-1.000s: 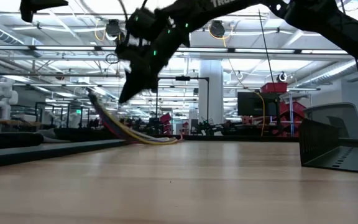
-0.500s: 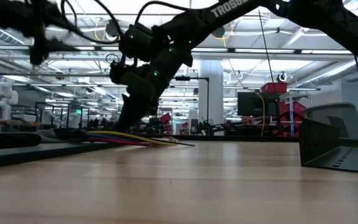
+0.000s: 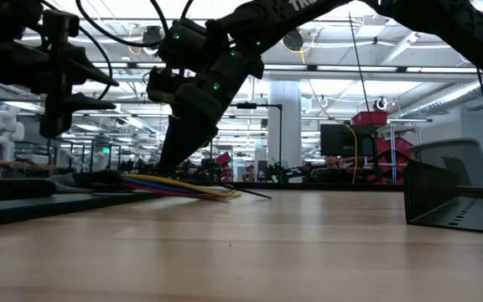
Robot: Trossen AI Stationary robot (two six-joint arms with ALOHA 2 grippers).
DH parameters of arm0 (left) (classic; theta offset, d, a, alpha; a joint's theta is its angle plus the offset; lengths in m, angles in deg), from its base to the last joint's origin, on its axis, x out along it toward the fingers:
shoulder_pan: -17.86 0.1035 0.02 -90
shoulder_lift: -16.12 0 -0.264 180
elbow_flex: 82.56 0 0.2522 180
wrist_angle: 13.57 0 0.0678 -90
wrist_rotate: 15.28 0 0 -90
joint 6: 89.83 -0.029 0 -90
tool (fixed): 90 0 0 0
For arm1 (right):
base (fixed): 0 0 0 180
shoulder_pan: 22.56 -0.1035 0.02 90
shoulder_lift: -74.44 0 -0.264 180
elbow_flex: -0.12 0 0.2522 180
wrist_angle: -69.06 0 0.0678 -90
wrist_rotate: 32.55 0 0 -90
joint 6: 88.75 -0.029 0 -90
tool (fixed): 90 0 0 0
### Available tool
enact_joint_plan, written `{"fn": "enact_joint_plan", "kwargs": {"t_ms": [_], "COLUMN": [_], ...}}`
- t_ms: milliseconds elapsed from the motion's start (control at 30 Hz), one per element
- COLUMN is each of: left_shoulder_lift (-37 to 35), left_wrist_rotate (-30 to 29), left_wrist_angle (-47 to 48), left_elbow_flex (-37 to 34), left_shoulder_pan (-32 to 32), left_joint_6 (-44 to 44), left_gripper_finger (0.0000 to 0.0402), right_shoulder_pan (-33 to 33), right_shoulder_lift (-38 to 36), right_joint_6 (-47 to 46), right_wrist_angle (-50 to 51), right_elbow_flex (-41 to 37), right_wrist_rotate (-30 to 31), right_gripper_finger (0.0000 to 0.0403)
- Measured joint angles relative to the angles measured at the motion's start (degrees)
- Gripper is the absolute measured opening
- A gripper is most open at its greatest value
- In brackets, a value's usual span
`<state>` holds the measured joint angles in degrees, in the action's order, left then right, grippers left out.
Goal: Ziptie cables
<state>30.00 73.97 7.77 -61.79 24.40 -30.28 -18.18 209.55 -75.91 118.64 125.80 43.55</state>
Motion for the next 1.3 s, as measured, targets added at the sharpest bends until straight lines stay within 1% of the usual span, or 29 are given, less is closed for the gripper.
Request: {"fn": "enact_joint_plan", "kwargs": {"t_ms": [33, 100, 200, 233, 267, 400, 500, 633, 733, 833, 1000, 1133, 1300], "left_shoulder_lift": [0.01, 0.08, 1.31, 1.69, 2.01, 3.4, 5.02, 7.47, 9.28, 11.48, 15.74, 19.42, 23.67], "left_wrist_rotate": [-1.05, -2.8, -5.03, -5.97, -7.04, -10.13, -10.05, -9.59, -9.52, -9.51, -9.63, -9.82, -10.19], "left_wrist_angle": [0.53, 1.43, 1.81, 1.79, 1.71, 0.67, 0.11, -1.06, -3.24, -2.84, -2.83, -3.08, -5.06], "left_elbow_flex": [0.01, 0.01, 0.05, 0.04, 0.04, 0.05, 0.06, 0.06, 0.06, 0.06, 0.06, 0.06, 0.06], "left_shoulder_pan": [-0.95, -2.8, -5.7, -6.63, -7.53, -10.12, -11.19, -12.57, -13.2, -13.42, -13.42, -13.42, -13.44], "left_joint_6": [-0.05, 0.04, 0.1, 0.13, 0.13, 0.11, 0.18, 0.16, 0.13, 0.16, 1.07, 1.64, 1.64], "left_gripper_finger": [0.0149, 0.0114, 0.0034, 0.0018, 0.0011, 0.0003, 0.0002, 0.0002, 0.0001, 0.0001, 0.0001, 0.0, 0.0], "right_shoulder_pan": [0.0, 0.08, 0.14, 0.2, 0.32, 0.55, 0.42, 0.33, 0.37, 0.42, 0.39, 0.37, 0.37], "right_shoulder_lift": [0.0, 0.0, 0.0, 0.0, 0.0, 0.0, 0.0, -0.09, -0.08, -0.02, -0.04, -0.04, -0.04], "right_joint_6": [0.04, 0.49, 1.65, 1.62, 1.52, 1.07, 1.19, 1.42, 1.73, 1.81, 4.33, 5.11, 5.24], "right_wrist_angle": [0.01, -0.14, -1.15, -1.65, -2.33, -4.16, -6.77, -7.67, -6.97, -7.03, -3.93, -1.72, -1.98], "right_elbow_flex": [0.0, 0.0, 0.0, 0.0, 0.0, 0.0, 0.06, 2.65, 3.92, 4.86, 4.9, 4.9, 4.9], "right_wrist_rotate": [0.01, 0.54, 4.38, 5.2, 5.27, 5.34, 6.07, 6.58, 6.72, 6.72, 8.51, 8.57, 8.61], "right_gripper_finger": [0.0, 0.0, 0.0, 0.0, 0.0, 0.0, 0.0, 0.0, 0.0, 0.0, 0.0, 0.0, 0.0]}}
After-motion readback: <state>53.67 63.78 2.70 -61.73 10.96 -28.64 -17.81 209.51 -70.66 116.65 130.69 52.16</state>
